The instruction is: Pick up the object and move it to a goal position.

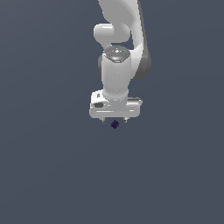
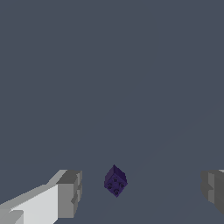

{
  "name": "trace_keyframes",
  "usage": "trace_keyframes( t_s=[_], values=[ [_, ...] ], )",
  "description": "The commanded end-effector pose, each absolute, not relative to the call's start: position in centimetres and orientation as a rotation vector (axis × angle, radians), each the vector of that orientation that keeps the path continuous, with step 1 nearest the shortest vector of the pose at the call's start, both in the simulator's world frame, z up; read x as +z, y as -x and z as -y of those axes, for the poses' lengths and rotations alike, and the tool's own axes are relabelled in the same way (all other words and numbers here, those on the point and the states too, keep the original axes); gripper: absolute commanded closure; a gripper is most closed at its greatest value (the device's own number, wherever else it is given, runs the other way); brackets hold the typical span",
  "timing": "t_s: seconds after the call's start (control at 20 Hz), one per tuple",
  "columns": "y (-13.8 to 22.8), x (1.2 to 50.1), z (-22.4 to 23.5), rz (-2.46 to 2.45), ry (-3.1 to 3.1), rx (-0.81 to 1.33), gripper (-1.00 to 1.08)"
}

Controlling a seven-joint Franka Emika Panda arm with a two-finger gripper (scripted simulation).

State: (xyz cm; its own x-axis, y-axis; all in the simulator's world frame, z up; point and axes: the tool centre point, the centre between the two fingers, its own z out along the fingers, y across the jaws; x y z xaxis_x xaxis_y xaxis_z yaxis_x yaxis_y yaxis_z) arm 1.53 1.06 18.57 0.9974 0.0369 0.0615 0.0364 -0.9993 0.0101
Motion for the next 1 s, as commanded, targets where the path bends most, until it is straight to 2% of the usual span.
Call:
trace_keyframes(
  t_s=[0.0, 0.45, 0.95],
  values=[
    [-1.5, 18.6, -1.1, -0.058, -3.131, 0.097, -0.92],
    [-0.9, 17.3, -1.3, 0.047, -3.137, 0.087, -0.92],
    [1.4, 13.6, -1.7, 0.368, -3.126, 0.055, -0.92]
  ],
)
